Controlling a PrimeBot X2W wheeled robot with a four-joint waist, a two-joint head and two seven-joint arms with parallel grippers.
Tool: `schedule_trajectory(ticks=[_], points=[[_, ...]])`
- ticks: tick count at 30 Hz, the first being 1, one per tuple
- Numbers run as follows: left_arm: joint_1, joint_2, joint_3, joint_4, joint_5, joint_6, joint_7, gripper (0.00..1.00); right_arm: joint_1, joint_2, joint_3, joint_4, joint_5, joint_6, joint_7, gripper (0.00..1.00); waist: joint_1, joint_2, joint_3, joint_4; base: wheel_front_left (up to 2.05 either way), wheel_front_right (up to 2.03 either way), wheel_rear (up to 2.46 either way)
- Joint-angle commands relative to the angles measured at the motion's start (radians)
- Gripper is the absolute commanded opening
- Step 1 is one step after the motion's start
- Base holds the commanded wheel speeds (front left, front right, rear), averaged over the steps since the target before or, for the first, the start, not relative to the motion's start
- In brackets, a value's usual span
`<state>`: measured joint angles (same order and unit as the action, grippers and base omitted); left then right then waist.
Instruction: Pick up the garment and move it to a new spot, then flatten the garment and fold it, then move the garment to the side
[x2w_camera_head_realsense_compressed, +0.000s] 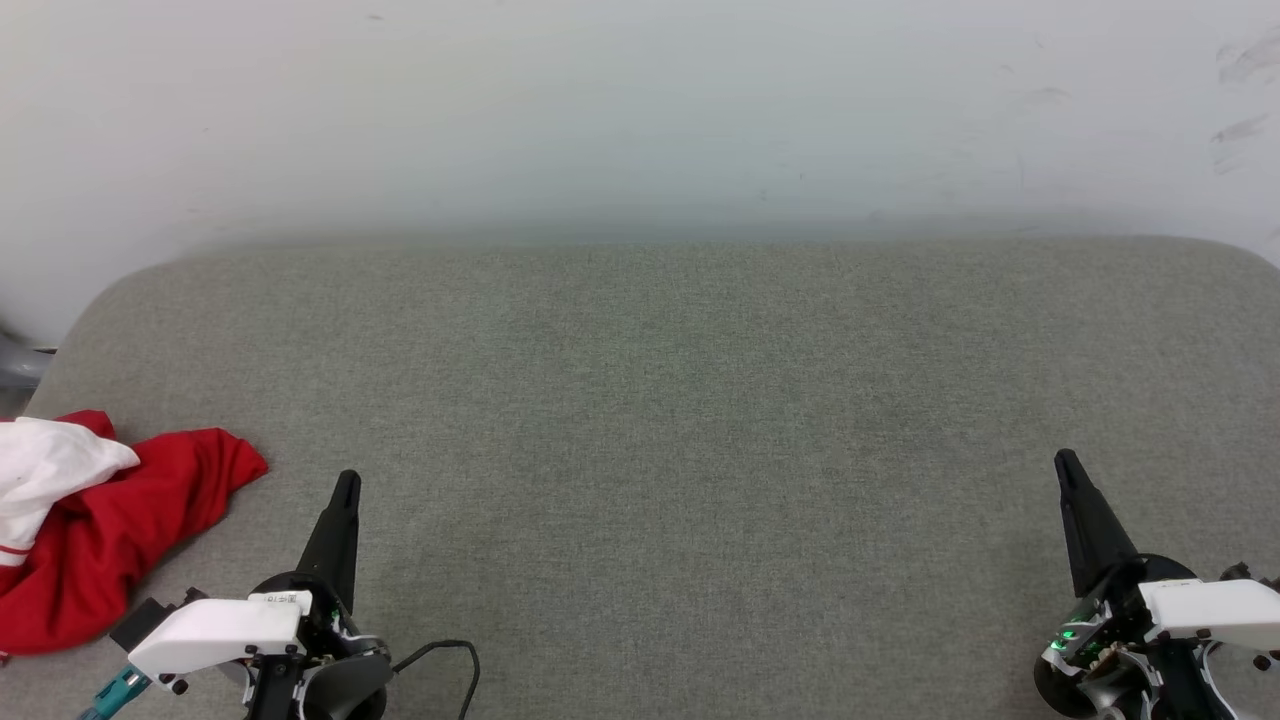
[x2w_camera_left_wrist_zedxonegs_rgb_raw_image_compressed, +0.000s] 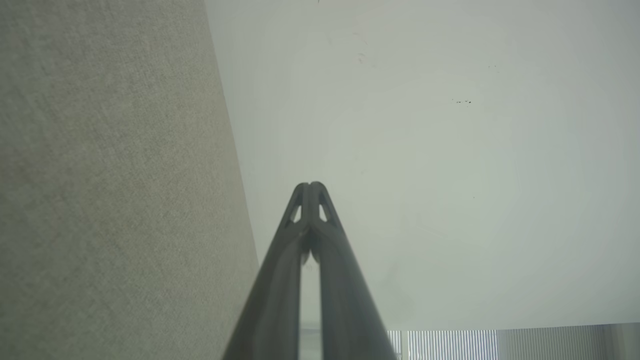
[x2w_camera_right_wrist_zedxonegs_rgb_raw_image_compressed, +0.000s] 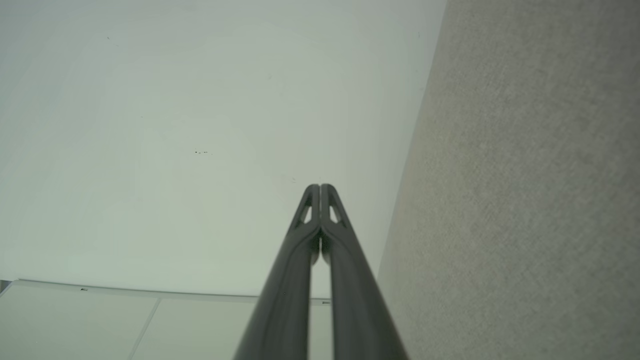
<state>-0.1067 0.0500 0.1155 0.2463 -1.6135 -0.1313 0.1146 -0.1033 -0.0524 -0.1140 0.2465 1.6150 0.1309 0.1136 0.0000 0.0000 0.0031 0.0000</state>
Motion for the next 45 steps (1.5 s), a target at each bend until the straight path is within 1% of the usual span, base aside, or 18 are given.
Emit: schedule_trajectory(ticks=[1,2,3,5,15,22,26,33,45], points=[[-0.006,-0.003,0.002,-0.001,0.001,-0.003,0.002,0.00,-0.013,0.003,0.000,0.001,-0.005,0.000,0.000,0.00,0.0000,0.0000,0.000,0.000,0.00,0.00,0.00],[-0.006,-0.003,0.001,-0.001,0.001,-0.003,0.002,0.00,-0.013,0.003,0.000,0.001,-0.005,0.000,0.000,0.00,0.0000,0.0000,0.000,0.000,0.00,0.00,0.00],[0.000,0.000,-0.001,0.000,0.000,0.000,0.000,1.00,0.000,0.000,0.000,0.000,0.000,0.000,0.000,1.00,0.0000,0.0000,0.000,0.000,0.00,0.00,0.00],[0.009,-0.001,-0.004,0.015,0.000,0.001,-0.001,1.00,0.012,0.000,0.001,0.015,0.000,0.000,-0.001,1.00,0.0000,0.0000,0.000,0.000,0.00,0.00,0.00],[0.008,0.000,-0.059,-0.042,0.020,0.001,-0.052,1.00,0.028,0.001,0.038,-0.042,-0.017,0.000,-0.049,1.00,0.0000,0.0000,0.001,0.000,0.00,0.00,0.00],[0.011,0.002,-0.078,-0.085,0.089,0.001,-0.085,1.00,0.039,-0.003,0.058,-0.076,-0.051,0.000,-0.083,1.00,0.0000,0.0000,0.001,0.001,0.00,0.00,0.00],[0.015,0.001,-0.083,-0.109,0.165,0.001,-0.103,1.00,0.043,-0.007,0.069,-0.092,-0.094,0.000,-0.101,1.00,0.0000,0.0000,0.001,0.002,0.00,0.00,0.00],[0.021,0.000,-0.099,-0.144,0.327,0.001,-0.131,1.00,0.048,-0.007,0.064,-0.127,-0.230,0.000,-0.130,1.00,0.0000,0.0000,0.001,0.004,0.00,0.00,0.00],[0.034,0.000,-0.121,-0.181,0.614,0.001,-0.176,1.00,0.061,-0.001,0.062,-0.180,-0.561,0.000,-0.175,1.00,0.0000,0.0000,-0.001,0.005,0.00,0.00,0.00]])
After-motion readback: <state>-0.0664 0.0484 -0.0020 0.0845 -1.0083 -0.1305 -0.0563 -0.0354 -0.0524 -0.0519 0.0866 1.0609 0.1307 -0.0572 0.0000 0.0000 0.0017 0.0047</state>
